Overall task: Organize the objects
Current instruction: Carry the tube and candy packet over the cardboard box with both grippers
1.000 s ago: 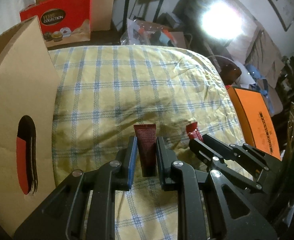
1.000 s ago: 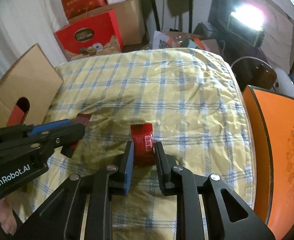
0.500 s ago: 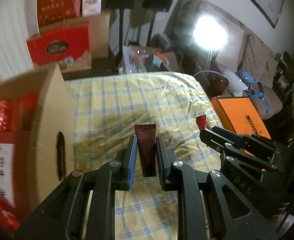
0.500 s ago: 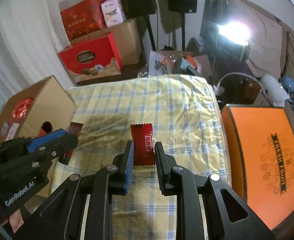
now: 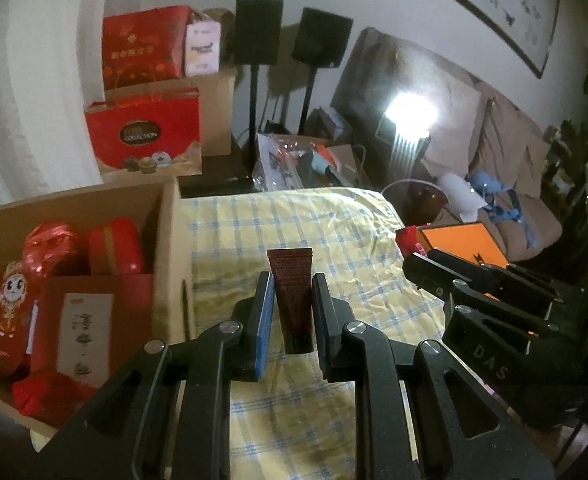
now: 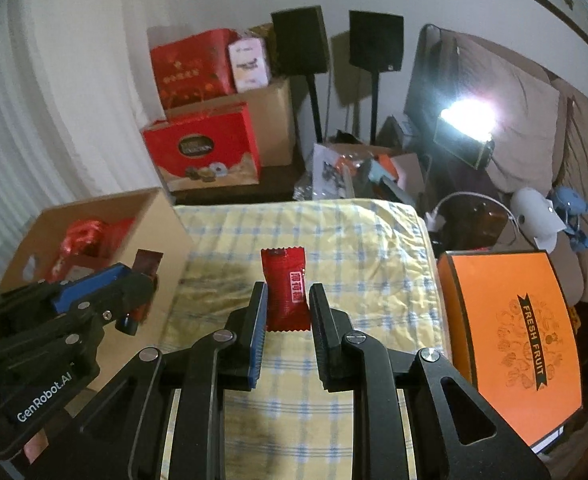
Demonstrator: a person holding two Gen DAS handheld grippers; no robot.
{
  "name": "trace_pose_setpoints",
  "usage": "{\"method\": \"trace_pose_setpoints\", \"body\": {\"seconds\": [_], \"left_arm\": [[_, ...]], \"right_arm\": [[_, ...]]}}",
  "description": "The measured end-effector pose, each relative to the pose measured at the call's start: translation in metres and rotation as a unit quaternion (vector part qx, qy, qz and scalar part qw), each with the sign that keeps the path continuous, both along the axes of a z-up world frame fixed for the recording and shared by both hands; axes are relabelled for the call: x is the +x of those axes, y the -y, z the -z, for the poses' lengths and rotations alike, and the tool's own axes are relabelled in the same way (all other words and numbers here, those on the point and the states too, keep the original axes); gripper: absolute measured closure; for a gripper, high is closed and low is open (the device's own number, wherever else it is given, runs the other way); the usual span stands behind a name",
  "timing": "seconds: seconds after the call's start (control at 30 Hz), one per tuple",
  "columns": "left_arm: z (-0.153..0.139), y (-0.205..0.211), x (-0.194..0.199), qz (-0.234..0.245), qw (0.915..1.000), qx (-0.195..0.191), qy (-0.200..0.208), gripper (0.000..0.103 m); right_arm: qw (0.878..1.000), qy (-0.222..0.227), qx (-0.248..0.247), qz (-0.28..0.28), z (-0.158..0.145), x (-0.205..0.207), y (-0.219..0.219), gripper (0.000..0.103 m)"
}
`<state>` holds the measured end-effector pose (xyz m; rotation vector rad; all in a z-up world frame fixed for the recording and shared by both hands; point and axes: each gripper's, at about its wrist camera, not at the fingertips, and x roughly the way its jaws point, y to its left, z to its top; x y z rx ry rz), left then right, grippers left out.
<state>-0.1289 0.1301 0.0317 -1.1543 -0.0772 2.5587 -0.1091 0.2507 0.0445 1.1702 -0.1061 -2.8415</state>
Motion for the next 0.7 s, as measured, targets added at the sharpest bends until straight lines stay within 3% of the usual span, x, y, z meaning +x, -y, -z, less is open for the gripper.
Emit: {"method": "trace_pose_setpoints", "body": {"seconds": [0.7], "left_arm": [[-0.014, 0.093, 0.017, -0.060, 0.9981, 0.002, -0.010, 0.086]], "right_arm": [[0.997, -0.011, -0.014, -0.072, -0.016, -0.005, 0.089, 0.083]]}}
